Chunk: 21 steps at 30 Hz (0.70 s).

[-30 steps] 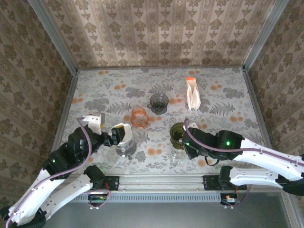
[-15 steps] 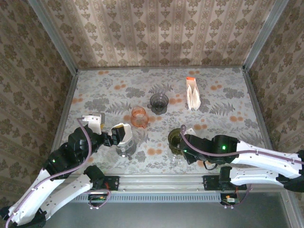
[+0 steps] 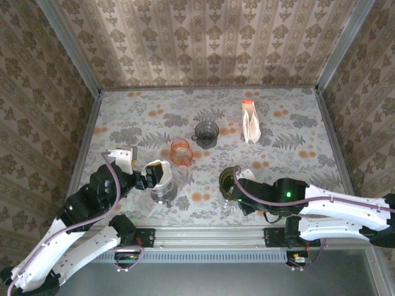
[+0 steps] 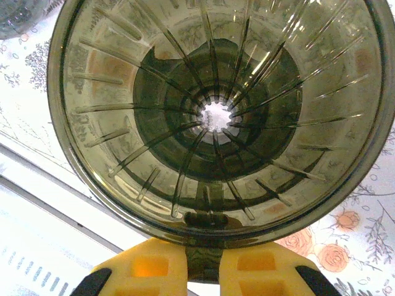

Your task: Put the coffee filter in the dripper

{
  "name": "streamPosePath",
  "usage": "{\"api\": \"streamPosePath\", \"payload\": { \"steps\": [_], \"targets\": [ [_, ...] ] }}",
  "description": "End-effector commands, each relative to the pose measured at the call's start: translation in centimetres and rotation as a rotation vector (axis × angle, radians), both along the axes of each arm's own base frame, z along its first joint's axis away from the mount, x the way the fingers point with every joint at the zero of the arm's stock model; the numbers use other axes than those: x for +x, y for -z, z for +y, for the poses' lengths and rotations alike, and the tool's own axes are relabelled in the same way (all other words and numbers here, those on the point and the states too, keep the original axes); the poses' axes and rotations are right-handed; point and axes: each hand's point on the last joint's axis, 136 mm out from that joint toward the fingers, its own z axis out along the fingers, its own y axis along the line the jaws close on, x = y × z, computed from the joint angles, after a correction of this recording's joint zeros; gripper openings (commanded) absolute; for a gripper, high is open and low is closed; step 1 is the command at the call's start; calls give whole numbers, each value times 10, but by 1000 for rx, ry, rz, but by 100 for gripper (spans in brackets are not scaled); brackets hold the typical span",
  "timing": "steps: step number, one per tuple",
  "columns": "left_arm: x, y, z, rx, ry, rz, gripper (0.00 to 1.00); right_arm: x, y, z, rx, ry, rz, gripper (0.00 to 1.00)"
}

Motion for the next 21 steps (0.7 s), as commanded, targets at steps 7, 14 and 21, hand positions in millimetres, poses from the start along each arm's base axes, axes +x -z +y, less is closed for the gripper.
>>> {"api": "streamPosePath", "payload": {
  "steps": [7, 14, 21],
  "targets": [
    [2, -24, 4, -39, -24, -49, 100, -16, 10, 19, 53, -60, 95, 0],
    [1, -25, 6, -41, -24, -50, 100, -12, 7, 45, 70, -114, 90, 0],
    [-1, -34, 10, -49, -29, -69, 100, -4, 7, 73, 28, -166, 89, 0]
  ]
}}
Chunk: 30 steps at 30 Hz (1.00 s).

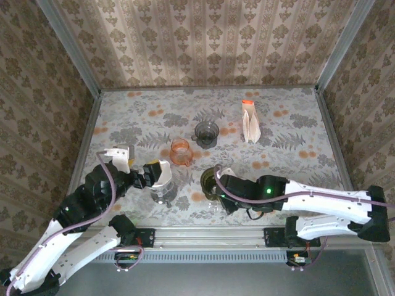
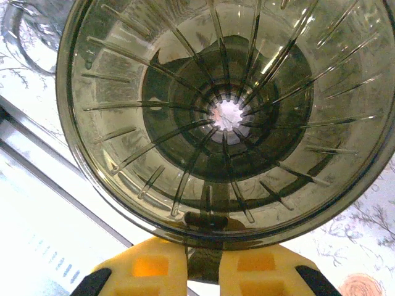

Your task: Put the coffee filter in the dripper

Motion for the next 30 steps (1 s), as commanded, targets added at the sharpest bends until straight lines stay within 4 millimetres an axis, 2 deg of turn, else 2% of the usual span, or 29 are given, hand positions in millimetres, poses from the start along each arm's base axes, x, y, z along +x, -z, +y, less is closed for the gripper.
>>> {"api": "streamPosePath", "payload": {
  "steps": [1, 8, 14, 17, 19, 24, 30],
  "targets": [
    [-1, -18, 8, -23, -23, -42, 100, -9, 6, 9, -35, -67, 56, 0],
    [-1, -17, 7, -28, -20, -41, 100, -5, 5, 8, -43, -58, 72, 1],
    [-1, -18, 7, -31, -18, -42, 100, -6, 4, 10, -25, -63, 70, 33],
    [-1, -18, 7, -30, -17, -43, 100, -5, 1, 10, -16, -63, 64, 54],
    [-1, -19, 7, -32, -17, -46, 100, -4, -2, 9, -7, -58, 51, 64],
    [-1, -23, 4, -40, -3, -55, 100, 0, -16, 4, 18, -45, 11, 76],
    [0, -30, -3, -45, 21, -66, 100, 21, -50, -23, 68, 52, -113, 78]
  ]
}}
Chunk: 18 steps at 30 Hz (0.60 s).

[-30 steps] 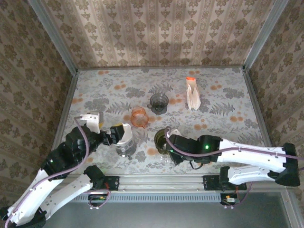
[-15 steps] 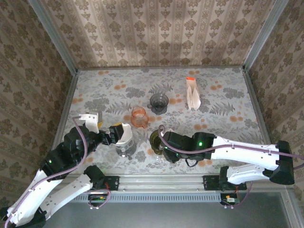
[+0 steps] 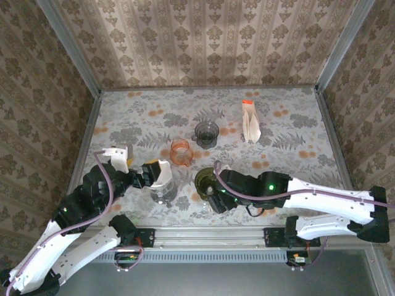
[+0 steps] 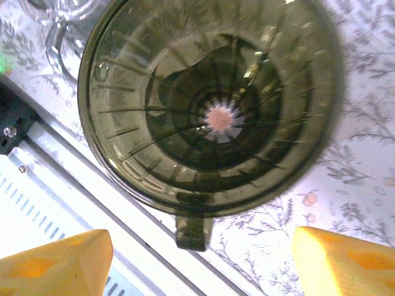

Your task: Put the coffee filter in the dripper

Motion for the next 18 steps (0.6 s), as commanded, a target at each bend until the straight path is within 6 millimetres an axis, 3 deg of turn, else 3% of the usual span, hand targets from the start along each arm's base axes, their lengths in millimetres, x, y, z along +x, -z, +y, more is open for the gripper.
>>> {"api": "streamPosePath", "payload": {
  "steps": [1, 4, 6, 10, 15, 18],
  "targets": [
    [2, -26, -3, -33, 12, -61, 100, 23, -33, -26, 46, 104, -104, 78],
    [4, -29, -5, -34, 12, -70, 100, 54, -50, -42, 125, 212, -134, 74],
    [5, -29, -5, -35, 12, -76, 100, 83, -51, -52, 173, 293, -119, 69],
    [6, -25, -7, -37, 12, -71, 100, 159, -29, -74, 198, 465, -97, 59],
    [4, -25, -6, -34, 19, -66, 100, 234, 0, -102, 66, 599, -104, 49],
    [3, -22, -6, -29, 21, -62, 100, 272, 3, -118, 5, 655, -133, 43]
  ]
}}
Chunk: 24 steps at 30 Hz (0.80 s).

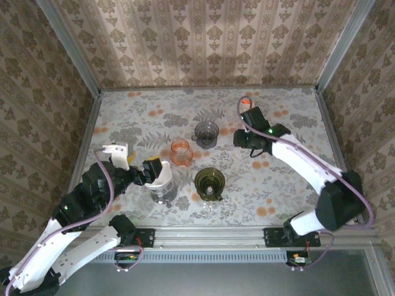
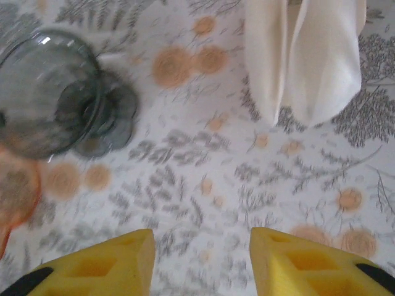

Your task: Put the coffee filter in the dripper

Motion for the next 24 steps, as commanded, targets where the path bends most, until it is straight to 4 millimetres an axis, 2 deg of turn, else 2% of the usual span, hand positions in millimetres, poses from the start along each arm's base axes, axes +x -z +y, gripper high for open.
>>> {"api": "streamPosePath", "payload": {
  "steps": [1, 4, 10, 16, 24],
  "targets": [
    [-1, -6, 0, 2, 12, -26, 100, 49, -26, -11, -41, 30, -107, 42],
    [0, -1, 0, 15, 9, -20, 100, 77, -22, -21, -78, 52, -82, 37],
    [2, 2, -1, 27, 10, -16, 100, 112, -20, -39, -205, 70, -66, 25],
    [4, 7, -3, 46, 7, -7, 100, 128, -12, -44, -265, 50, -42, 22],
    [7, 9, -5, 52, 3, -6, 100, 132, 2, -48, -329, 23, -7, 22]
  ]
}}
